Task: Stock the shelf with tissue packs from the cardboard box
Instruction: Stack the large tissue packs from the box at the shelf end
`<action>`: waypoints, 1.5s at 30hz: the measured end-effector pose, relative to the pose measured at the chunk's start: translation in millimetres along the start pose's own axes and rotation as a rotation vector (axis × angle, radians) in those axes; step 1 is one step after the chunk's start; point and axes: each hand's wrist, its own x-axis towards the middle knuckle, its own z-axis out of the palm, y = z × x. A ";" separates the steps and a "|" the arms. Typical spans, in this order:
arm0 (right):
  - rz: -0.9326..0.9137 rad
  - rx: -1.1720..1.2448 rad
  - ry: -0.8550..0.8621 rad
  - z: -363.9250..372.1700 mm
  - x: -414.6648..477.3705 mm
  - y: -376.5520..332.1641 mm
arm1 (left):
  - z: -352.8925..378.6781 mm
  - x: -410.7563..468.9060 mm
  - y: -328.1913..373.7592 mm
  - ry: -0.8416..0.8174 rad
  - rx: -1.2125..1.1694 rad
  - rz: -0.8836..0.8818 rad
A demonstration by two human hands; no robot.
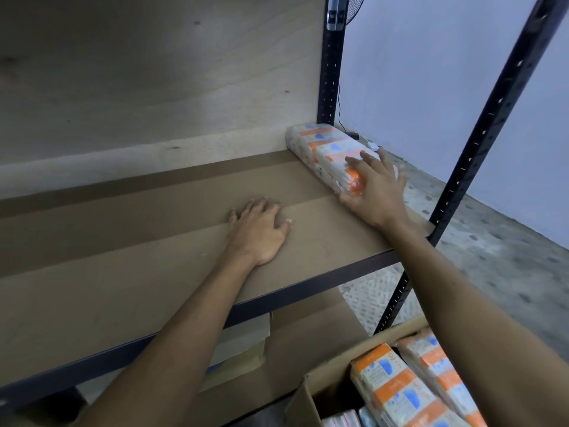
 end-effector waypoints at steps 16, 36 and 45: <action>-0.018 0.060 -0.122 -69.8 -123.0 -23.8 | -14.0 -50.3 23.9 -0.016 -0.183 0.287; 0.358 -0.186 -0.462 -18.1 -397.0 53.0 | 203.7 -163.6 81.8 -0.365 -0.233 0.776; 0.296 -0.408 -0.480 3.2 -419.9 83.5 | 291.4 -155.0 89.1 -0.481 -0.024 0.931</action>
